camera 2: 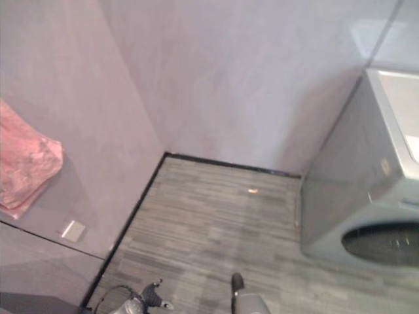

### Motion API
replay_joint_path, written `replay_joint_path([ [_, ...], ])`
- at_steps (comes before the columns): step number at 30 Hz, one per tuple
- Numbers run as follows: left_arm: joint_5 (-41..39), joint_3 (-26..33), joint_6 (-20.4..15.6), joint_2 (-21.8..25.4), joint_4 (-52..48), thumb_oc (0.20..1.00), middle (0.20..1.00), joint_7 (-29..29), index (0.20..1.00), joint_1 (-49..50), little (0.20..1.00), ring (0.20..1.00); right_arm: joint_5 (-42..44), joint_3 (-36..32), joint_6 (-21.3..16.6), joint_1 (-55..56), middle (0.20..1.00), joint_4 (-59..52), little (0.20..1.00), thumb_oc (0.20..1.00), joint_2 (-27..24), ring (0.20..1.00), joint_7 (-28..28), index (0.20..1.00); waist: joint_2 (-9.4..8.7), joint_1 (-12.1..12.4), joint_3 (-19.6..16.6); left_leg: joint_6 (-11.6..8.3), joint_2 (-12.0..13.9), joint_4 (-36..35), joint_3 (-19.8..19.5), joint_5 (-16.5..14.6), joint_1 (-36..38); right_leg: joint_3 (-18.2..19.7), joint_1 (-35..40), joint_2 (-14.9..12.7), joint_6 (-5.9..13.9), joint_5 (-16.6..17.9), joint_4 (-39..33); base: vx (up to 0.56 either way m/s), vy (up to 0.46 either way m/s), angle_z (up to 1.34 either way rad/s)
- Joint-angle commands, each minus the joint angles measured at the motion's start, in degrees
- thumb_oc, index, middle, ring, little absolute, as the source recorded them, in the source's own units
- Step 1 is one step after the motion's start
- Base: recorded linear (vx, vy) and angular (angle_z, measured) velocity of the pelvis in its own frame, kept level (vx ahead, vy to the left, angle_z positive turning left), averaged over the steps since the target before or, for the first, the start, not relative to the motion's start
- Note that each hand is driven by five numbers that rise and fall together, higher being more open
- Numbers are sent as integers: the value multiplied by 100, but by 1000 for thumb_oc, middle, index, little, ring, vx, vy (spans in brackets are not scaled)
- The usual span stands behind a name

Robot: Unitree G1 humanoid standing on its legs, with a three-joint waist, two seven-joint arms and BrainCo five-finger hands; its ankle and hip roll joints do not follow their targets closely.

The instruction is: Put brush and paste in cup on sink, flatten towel.

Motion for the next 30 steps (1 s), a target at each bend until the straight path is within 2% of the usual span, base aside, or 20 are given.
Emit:
replay_joint_path([
  [1, -29, -70, -50, 168, -252, 1000, 1000, 34, 1000, -353, 1000, 1000, 407, -146, 26, 140, 1000, 84, 1000, 1000, -294, 1000, -97, 1000, -68, -56, 190, 840, -653, -73, 869, 421, -490, 350, 103, -129, 483, 231, -304, 161, -100, 67],
  [2, -69, -56, -36, 189, -296, 1000, 1000, 53, 1000, -389, 1000, 1000, 471, -154, 34, 113, 1000, 63, 1000, 1000, -327, 1000, -101, 1000, -94, -40, 208, 853, -538, -4, 1101, 396, -579, 277, 200, -150, 448, 154, -306, 209, -94, 55],
  [3, -144, -41, -33, 219, -384, 1000, 1000, 115, 1000, -467, 1000, 1000, 554, -178, 26, 102, 1000, 35, 1000, 1000, -369, 1000, -149, 1000, -109, 9, 232, 913, -245, -237, 1627, 264, -772, 28, 439, -221, 418, -61, -334, 280, -105, 26],
  [4, -133, -49, -36, 234, -426, 1000, 1000, 123, 1000, -465, 1000, 1000, 577, -206, 22, 115, 1000, 48, 1000, 1000, -380, 1000, -182, 1000, -132, 48, 215, 957, -208, -428, 1801, 178, -898, -94, 512, -274, 427, -130, -346, 298, -68, 41],
  [7, -110, -34, -58, 303, -447, 1000, 1000, 158, 1000, -375, 1000, 1000, 599, -214, 18, 110, 1000, 51, 1000, 1000, -377, 1000, -182, 1000, -187, 168, 155, 1057, -170, -1131, 1896, -95, -1288, -342, 728, -422, 513, -386, -325, 262, 59, 128],
  [8, -112, -20, -61, 321, -432, 1000, 1000, 174, 1000, -343, 1000, 1000, 575, -199, 22, 107, 1000, 46, 1000, 1000, -361, 1000, -191, 1000, -180, 200, 146, 1034, -105, -1445, 1871, 4, -1358, -360, 794, -427, 533, -442, -325, 290, 133, 89],
  [11, -131, 45, -66, 387, -444, 1000, 1000, 226, 1000, -239, 1000, 1000, 454, -105, 28, 127, 1000, 12, 1000, 1000, -285, 1000, -201, 1000, -122, 353, 168, 821, 405, -2328, 1940, 815, -1620, -490, 1116, -496, 627, -651, -365, 316, 200, 10],
  [12, -137, 78, -67, 395, -420, 1000, 1000, 244, 1000, -229, 1000, 1000, 448, -96, 23, 134, 1000, -7, 1000, 1000, -265, 1000, -210, 1000, -130, 371, 195, 750, 639, -2564, 2162, 975, -1749, -542, 1225, -595, 664, -720, -361, 431, 333, 14],
  [13, -106, 85, -65, 421, -470, 1000, 1000, 243, 1000, -217, 1000, 1000, 430, -121, 28, 149, 1000, -35, 1000, 1000, -269, 1000, -191, 1000, -110, 297, 177, 635, 983, -2776, 2676, 1074, -1752, -687, 1399, -739, 775, -849, -342, 303, 267, 2],
  [16, -76, 113, -60, 482, -547, 1000, 1000, 254, 1000, -173, 1000, 1000, 338, -63, 68, 183, 1000, -50, 1000, 1000, -239, 1000, -159, 1000, -28, 326, 147, 594, 1066, -2827, 3014, 1340, -1543, -726, 1573, -811, 870, -924, -239, 297, 333, 18],
  [18, -61, 91, -61, 514, -545, 1000, 1000, 254, 1000, -166, 1000, 1000, 292, -42, 69, 217, 1000, -33, 1000, 1000, -206, 1000, -127, 1000, -22, 372, 79, 640, 960, -2638, 2803, 1303, -1637, -761, 1636, -949, 930, -960, -185, 258, 340, 13],
  [19, 83, -22, -79, 565, -538, 1000, 1000, 229, 1000, -204, 1000, 1000, 240, -41, 92, 195, 1000, -13, 1000, 1000, -93, 1000, -114, 1000, -145, 447, 17, 744, 705, -2062, 2640, 1004, -1880, -780, 1805, -1283, 1008, -807, -77, 352, 425, 11],
  [21, 115, -31, -84, 647, -568, 1000, 1000, 224, 1000, -193, 1000, 1000, 164, -83, 115, 228, 1000, 0, 1000, 1000, -39, 1000, -88, 1000, -283, 493, 4, 934, 456, -1726, 2712, 645, -1909, -782, 1815, -1667, 1120, -387, 119, 335, 472, 40],
  [23, 29, 36, -92, 678, -602, 1000, 1000, 235, 1000, -153, 1000, 1000, 128, -9, 118, 275, 1000, -62, 1000, 1000, 53, 1000, -21, 1000, -395, 533, -55, 1161, 94, -1659, 2689, 348, -1877, -646, 1642, -1993, 1167, 416, 469, 214, 379, 50],
  [24, 29, 36, -91, 682, -605, 1000, 1000, 233, 1000, -150, 1000, 1000, 128, -7, 119, 276, 1000, -63, 1000, 1000, 56, 1000, -22, 1000, -405, 535, -62, 1169, 83, -1660, 2697, 343, -1880, -639, 1634, -2006, 1177, 419, 469, 176, 325, 27],
  [25, -12, 64, -105, 706, -694, 1000, 1000, 232, 1000, -135, 1000, 1000, 118, 37, 114, 250, 1000, -139, 1000, 1000, 81, 1000, -13, 1000, -390, 543, -50, 1278, -79, -1685, 2644, 246, -1830, -537, 1442, -2103, 1142, 692, 790, 159, 304, 31],
  [26, -21, 64, -108, 719, -739, 1000, 1000, 223, 1000, -122, 1000, 1000, 145, 73, 96, 217, 1000, -215, 1000, 1000, 105, 1000, 2, 1000, -362, 528, -17, 1356, -190, -1730, 2596, 192, -1773, -420, 1287, -2048, 1087, 822, 1070, 396, 595, 48],
  [27, 103, -69, -135, 775, -983, 1000, 1000, 117, 1000, -53, 1000, 1000, 251, 193, 4, 80, 1000, -357, 1000, 1000, 122, 1000, 21, 1000, -263, 396, 6, 1537, -487, -1964, 2302, 78, -1541, 333, 975, -1296, 922, 551, 1712, 453, 584, 58],
  [28, 192, -91, -147, 794, -1024, 1000, 1000, 80, 1000, -68, 1000, 1000, 322, 275, -49, 37, 1000, -440, 1000, 1000, 151, 1000, 75, 1000, -211, 323, 35, 1576, -592, -2130, 2115, 54, -1348, 631, 709, -845, 846, 205, 1951, 484, 559, 71],
  [30, 241, -70, -154, 847, -1051, 1000, 1000, 72, 1000, -42, 1000, 1000, 358, 412, -121, 2, 1000, -575, 1000, 1000, 184, 1000, 77, 1000, -77, 296, 89, 1616, -648, -2352, 1942, 30, -1044, 537, 255, -381, 730, -368, 1969, 352, 303, 96],
])
